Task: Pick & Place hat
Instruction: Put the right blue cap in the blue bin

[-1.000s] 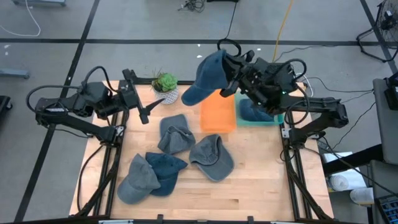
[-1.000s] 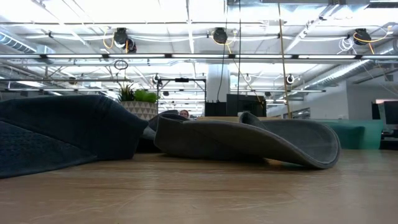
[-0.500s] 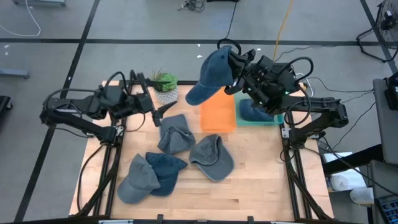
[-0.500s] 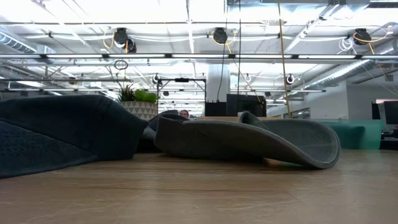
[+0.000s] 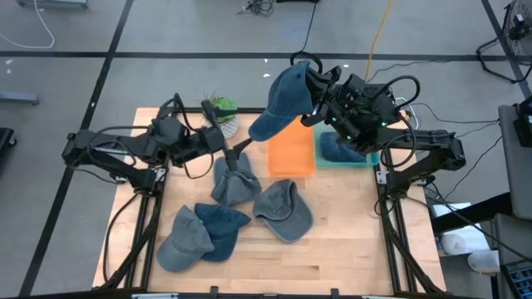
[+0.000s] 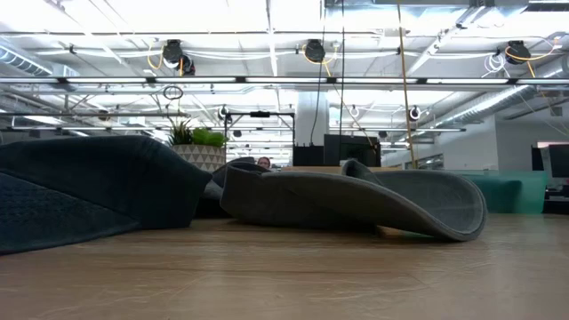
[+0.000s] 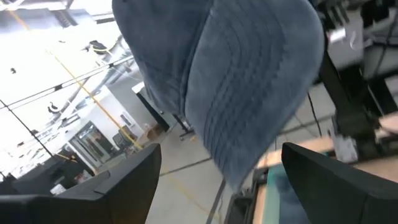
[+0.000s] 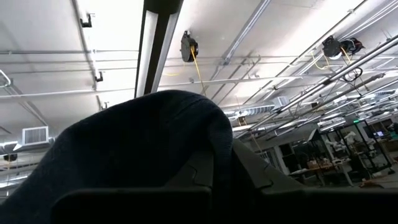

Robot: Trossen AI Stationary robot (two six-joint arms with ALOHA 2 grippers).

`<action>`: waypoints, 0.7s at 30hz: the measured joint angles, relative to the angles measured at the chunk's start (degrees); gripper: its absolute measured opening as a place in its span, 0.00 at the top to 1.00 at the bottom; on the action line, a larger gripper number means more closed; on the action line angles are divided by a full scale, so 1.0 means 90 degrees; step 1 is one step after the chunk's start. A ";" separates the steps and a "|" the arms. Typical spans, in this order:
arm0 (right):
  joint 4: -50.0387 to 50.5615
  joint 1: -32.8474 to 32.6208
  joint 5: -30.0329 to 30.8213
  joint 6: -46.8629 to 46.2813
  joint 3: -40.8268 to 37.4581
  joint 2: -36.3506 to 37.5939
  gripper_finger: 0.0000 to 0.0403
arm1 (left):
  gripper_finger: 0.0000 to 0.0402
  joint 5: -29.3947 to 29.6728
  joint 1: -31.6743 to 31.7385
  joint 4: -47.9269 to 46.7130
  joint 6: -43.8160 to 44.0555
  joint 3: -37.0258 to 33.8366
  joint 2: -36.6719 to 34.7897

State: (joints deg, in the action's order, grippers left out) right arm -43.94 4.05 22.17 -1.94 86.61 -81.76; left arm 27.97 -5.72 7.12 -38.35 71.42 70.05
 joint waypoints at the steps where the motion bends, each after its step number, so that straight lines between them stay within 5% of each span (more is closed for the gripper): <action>1: -0.0002 0.0000 0.0000 -0.0001 0.0000 0.0000 0.98 | 0.15 0.0000 -0.0015 0.0164 0.0025 0.0000 0.0058; 17: 0.0103 -0.0005 -0.0191 -0.0213 0.0000 0.0000 0.98 | 0.16 0.0211 -0.0089 0.0750 0.0428 0.0000 0.0318; 21: 0.0146 -0.0005 -0.0193 -0.0215 0.0000 0.0000 0.98 | 0.22 0.0232 -0.0082 0.0729 0.0447 0.0000 0.0318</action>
State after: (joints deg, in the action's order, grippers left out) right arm -42.63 4.01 20.43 -3.88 86.61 -81.76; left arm 30.05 -6.46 13.68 -34.33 71.42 72.90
